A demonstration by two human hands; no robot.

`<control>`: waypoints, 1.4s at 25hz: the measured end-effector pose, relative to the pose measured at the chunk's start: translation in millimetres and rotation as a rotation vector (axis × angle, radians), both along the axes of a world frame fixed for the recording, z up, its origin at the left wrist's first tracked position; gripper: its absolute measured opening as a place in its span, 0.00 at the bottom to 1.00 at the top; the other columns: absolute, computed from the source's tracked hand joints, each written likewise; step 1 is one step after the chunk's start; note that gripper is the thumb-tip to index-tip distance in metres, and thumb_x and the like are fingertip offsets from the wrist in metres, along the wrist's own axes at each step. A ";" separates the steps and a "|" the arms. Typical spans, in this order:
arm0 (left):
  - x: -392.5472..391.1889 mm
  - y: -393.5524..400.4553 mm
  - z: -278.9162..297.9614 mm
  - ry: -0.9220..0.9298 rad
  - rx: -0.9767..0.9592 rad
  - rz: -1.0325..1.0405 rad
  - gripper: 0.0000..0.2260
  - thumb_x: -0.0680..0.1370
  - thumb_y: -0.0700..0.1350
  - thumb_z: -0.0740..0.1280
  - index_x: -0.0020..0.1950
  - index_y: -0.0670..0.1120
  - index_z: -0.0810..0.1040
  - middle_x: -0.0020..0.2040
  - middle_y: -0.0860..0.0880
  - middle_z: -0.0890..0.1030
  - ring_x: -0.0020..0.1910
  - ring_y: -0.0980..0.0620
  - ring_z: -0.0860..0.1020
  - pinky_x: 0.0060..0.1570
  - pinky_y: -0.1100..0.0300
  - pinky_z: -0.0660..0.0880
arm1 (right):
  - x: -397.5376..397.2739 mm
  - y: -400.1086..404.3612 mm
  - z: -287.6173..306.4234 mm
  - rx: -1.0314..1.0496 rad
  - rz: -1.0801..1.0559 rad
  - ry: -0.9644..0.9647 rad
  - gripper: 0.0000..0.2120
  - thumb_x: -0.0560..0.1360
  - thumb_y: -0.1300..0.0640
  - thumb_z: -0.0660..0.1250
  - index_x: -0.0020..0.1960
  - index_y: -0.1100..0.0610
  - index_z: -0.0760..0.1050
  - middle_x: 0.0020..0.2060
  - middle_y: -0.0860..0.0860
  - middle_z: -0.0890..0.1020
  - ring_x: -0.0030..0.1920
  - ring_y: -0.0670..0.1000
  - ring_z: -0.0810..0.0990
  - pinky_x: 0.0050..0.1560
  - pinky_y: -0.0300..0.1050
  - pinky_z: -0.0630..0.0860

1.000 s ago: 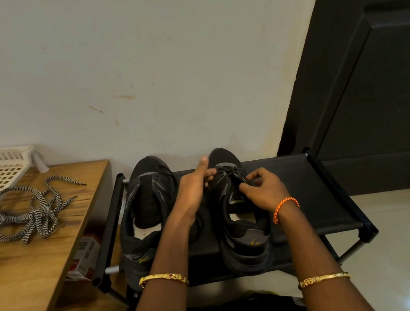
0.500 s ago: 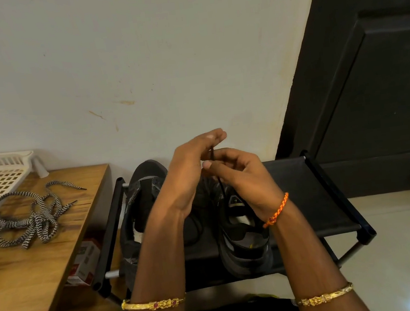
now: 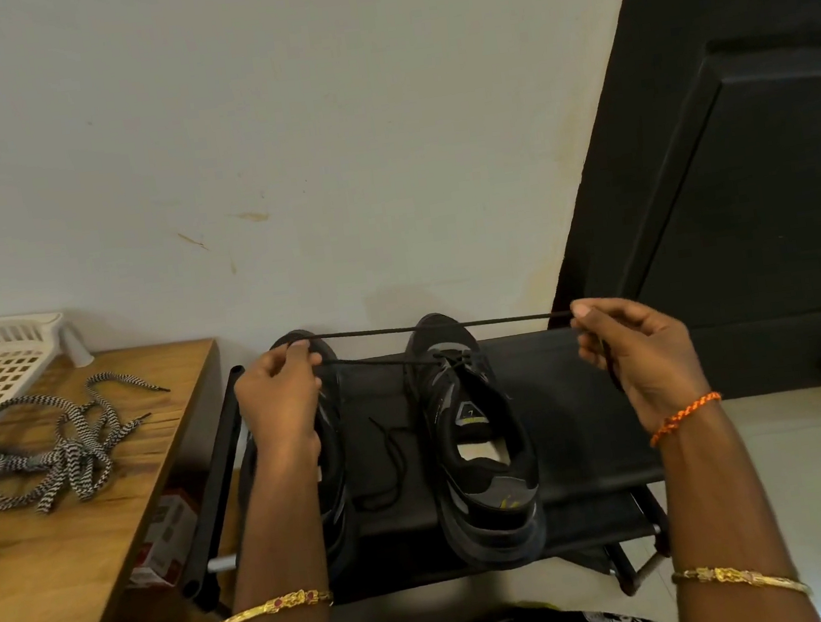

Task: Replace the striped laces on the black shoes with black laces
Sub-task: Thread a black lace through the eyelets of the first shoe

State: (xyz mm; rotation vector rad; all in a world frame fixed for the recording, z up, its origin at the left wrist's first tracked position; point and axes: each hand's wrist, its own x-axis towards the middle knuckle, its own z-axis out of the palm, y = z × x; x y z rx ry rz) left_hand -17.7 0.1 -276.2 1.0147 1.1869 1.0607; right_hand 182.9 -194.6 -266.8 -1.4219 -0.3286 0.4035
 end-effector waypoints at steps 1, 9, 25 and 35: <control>-1.3 1.3 -1.2 0.022 -0.016 0.021 0.04 0.77 0.42 0.65 0.47 0.47 0.79 0.34 0.53 0.80 0.26 0.59 0.71 0.21 0.69 0.65 | 3.6 -0.8 -7.4 -0.036 -0.055 0.009 0.04 0.71 0.60 0.71 0.46 0.55 0.82 0.40 0.51 0.83 0.39 0.45 0.80 0.36 0.35 0.77; -7.5 5.5 0.4 -0.233 -0.300 0.033 0.10 0.81 0.38 0.56 0.59 0.42 0.73 0.39 0.49 0.82 0.23 0.58 0.75 0.20 0.69 0.66 | 16.6 -4.1 -39.3 -0.242 -0.312 0.050 0.04 0.74 0.64 0.69 0.44 0.56 0.79 0.43 0.55 0.82 0.42 0.48 0.80 0.45 0.44 0.77; 55.5 -57.4 -1.5 0.316 0.596 -0.757 0.07 0.78 0.46 0.66 0.52 0.48 0.82 0.46 0.53 0.84 0.48 0.57 0.80 0.55 0.56 0.77 | -40.1 50.3 -5.5 -0.106 0.256 -0.200 0.03 0.73 0.62 0.70 0.41 0.56 0.81 0.33 0.51 0.81 0.32 0.42 0.77 0.37 0.35 0.78; 37.9 -25.0 24.2 0.137 0.918 0.179 0.06 0.79 0.43 0.63 0.51 0.43 0.79 0.44 0.49 0.77 0.39 0.60 0.75 0.40 0.74 0.70 | -14.7 48.8 -30.6 -0.205 -0.010 0.001 0.07 0.75 0.64 0.67 0.44 0.52 0.78 0.41 0.51 0.80 0.41 0.46 0.78 0.36 0.36 0.74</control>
